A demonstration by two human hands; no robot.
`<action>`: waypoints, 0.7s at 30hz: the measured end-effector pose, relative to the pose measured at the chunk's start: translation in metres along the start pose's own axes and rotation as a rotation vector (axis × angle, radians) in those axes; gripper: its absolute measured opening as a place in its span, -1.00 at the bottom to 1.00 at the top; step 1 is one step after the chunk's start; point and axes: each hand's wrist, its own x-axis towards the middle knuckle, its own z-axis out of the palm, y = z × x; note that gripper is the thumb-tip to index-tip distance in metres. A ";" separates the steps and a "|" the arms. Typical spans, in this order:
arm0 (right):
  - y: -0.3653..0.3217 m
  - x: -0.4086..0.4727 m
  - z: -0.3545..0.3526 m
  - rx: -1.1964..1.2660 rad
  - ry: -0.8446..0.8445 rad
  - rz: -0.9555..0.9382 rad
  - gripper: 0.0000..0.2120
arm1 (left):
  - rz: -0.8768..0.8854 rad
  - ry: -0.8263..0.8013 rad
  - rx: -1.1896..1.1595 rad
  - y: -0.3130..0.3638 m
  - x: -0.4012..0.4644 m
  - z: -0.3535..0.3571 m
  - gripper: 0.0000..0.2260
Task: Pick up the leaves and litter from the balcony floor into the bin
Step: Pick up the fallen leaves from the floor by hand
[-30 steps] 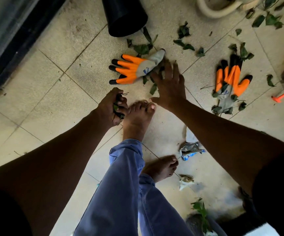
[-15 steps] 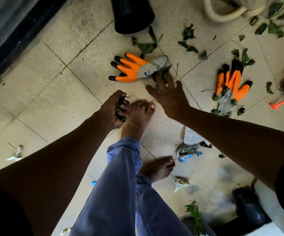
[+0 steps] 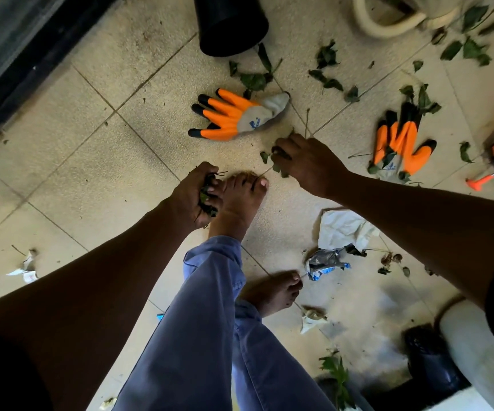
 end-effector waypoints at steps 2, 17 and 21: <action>0.001 -0.002 0.001 -0.039 -0.055 0.080 -0.43 | 0.055 -0.229 0.086 0.124 0.000 -0.109 -0.69; -0.039 0.013 0.005 0.082 -0.130 0.268 -0.35 | 0.429 0.061 0.534 0.127 -0.004 -0.118 -0.74; -0.036 0.010 0.011 0.103 -0.064 0.196 -0.54 | 0.443 0.076 0.513 0.126 -0.004 -0.119 -0.80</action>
